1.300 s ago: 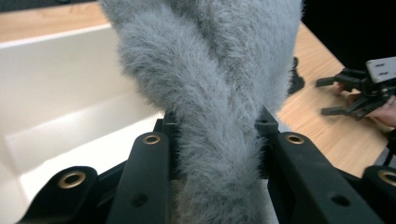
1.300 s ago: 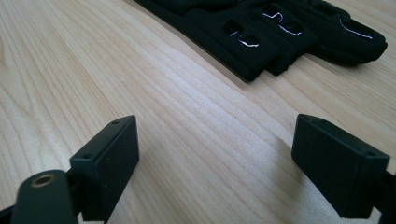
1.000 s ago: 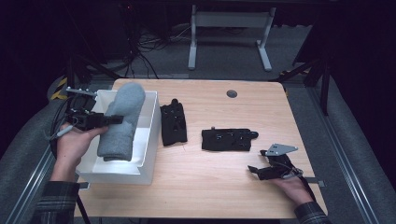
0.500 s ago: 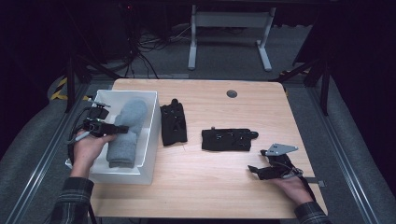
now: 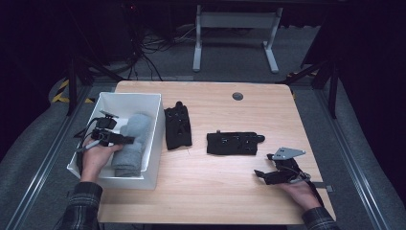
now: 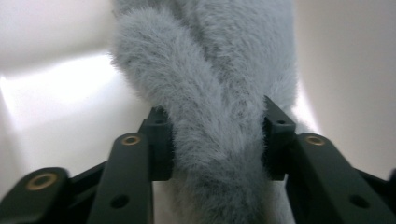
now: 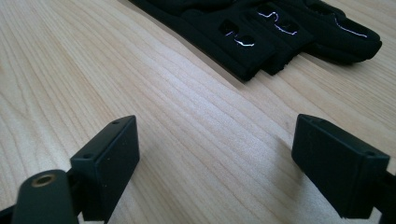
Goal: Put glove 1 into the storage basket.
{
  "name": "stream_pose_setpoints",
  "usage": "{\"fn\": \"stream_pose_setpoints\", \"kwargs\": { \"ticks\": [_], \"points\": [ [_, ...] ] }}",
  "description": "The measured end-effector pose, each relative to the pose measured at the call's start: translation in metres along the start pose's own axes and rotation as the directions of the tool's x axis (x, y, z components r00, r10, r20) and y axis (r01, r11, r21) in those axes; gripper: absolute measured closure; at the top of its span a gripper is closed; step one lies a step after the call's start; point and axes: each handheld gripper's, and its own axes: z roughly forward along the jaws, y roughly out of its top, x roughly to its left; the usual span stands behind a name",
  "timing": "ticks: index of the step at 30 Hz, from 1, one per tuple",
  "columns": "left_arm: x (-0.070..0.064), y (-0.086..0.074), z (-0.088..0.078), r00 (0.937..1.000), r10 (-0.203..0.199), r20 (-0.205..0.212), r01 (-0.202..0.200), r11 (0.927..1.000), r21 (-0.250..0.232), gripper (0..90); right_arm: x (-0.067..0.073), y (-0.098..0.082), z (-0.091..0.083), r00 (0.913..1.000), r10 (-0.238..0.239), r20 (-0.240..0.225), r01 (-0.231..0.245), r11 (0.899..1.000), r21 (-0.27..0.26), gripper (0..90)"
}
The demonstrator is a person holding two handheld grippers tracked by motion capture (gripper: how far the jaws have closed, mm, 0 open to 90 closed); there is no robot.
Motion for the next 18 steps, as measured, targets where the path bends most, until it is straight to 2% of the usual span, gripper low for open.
{"fn": "stream_pose_setpoints", "kwargs": {
  "ticks": [1, 3, 5, 6, 9, 13, 14, 18],
  "points": [
    [-0.002, 0.0, 0.0, 0.9999, 0.003, -0.01, -0.003, 1.0, -0.004, 46.9, 0.0, 0.0, 0.0, 1.0, 0.0, 0.001, 0.0, 1.0, 0.0, 15.6],
    [-0.004, 0.001, -0.002, 0.9986, -0.002, -0.054, 0.001, 0.9998, -0.022, 35.3, 0.0, 0.0, 0.0, 1.0, 0.001, 0.0, -0.001, 1.0, -0.001, 15.5],
    [-0.005, 0.002, -0.004, 0.9979, -0.004, -0.064, 0.002, 0.9995, -0.031, 31.7, 0.0, 0.0, 0.0, 1.0, 0.0, 0.0, 0.0, 1.0, 0.0, 15.5],
    [-0.008, 0.004, -0.008, 0.9964, -0.002, -0.084, -0.002, 0.9991, -0.043, 30.4, 0.0, 0.0, 0.0, 1.0, 0.0, 0.0, 0.0, 1.0, 0.0, 15.5],
    [-0.014, 0.008, -0.014, 0.9945, 0.012, -0.104, -0.019, 0.9976, -0.067, 23.4, 0.0, 0.0, 0.0, 1.0, 0.0, 0.001, 0.0, 1.0, 0.0, 15.5],
    [-0.019, 0.012, -0.02, 0.9928, 0.018, -0.118, -0.03, 0.9951, -0.095, 18.2, 0.0, 0.0, 0.0, 1.0, 0.0, 0.0, 0.0, 1.0, -0.001, 15.5],
    [-0.023, 0.015, -0.025, 0.9898, 0.019, -0.141, -0.036, 0.9925, -0.117, 16.0, 0.0, 0.0, 0.0, 1.0, 0.0, 0.001, 0.0, 1.0, 0.0, 15.6],
    [-0.029, 0.02, -0.035, 0.9897, 0.036, -0.138, -0.055, 0.9891, -0.137, 15.1, 0.0, 0.0, 0.0, 1.0, 0.0, 0.0, 0.0, 1.0, 0.0, 15.5]
  ]
}}
